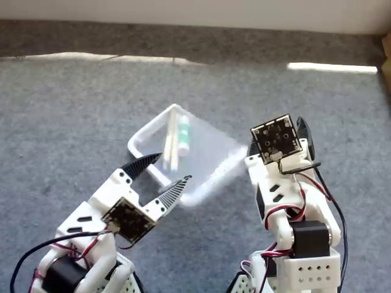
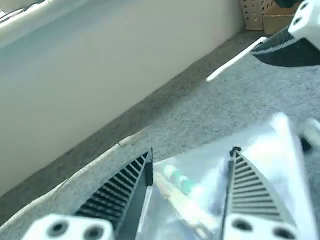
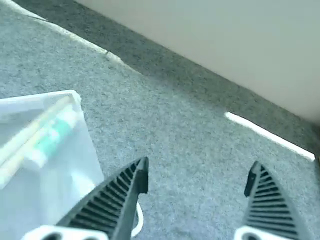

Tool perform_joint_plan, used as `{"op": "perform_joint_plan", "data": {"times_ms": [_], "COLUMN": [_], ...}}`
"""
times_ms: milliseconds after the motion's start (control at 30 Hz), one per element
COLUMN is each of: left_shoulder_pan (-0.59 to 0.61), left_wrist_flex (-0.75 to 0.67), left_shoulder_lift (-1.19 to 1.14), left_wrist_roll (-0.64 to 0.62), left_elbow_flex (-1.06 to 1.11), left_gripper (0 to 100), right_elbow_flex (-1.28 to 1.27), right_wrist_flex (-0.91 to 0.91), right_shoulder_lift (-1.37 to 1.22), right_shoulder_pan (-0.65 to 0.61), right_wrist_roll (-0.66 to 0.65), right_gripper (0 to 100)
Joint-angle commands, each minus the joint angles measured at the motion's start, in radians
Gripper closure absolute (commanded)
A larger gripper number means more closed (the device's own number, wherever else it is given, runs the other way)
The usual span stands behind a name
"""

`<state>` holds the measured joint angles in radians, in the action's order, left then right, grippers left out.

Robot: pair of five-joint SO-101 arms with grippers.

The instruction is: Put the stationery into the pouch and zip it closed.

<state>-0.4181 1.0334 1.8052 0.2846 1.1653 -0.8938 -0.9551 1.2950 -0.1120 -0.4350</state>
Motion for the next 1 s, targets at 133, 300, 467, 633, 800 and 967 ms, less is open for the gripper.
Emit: {"op": "perform_joint_plan", "data": {"times_ms": [133,300,467,633,800,967], "left_shoulder_pan": [0.004,0.087,0.136,0.213,0.294,0.32], "left_wrist_flex": [0.129,0.184,0.241,0.285,0.31,0.321], "left_shoulder_lift": [0.008,0.008,0.008,0.008,0.008,0.008], "left_wrist_roll": [-0.049,-0.051,-0.051,-0.049,-0.049,-0.049], "left_elbow_flex": [-0.18,-0.259,-0.278,-0.275,-0.271,-0.173], "left_gripper": [77,77,77,90,100,99], "right_elbow_flex": [0.137,0.222,0.231,0.229,0.226,0.225], "right_wrist_flex": [-0.065,-0.211,-0.288,-0.346,-0.407,-0.475], "right_shoulder_lift": [0.001,0.001,0.001,0.001,0.001,0.001], "right_shoulder_pan": [-0.018,-0.018,-0.018,-0.016,-0.013,-0.013], "right_wrist_roll": [0.012,0.012,0.012,0.012,0.012,0.021], "right_gripper": [70.7,70.7,72.8,86.1,87.8,88.0]}}
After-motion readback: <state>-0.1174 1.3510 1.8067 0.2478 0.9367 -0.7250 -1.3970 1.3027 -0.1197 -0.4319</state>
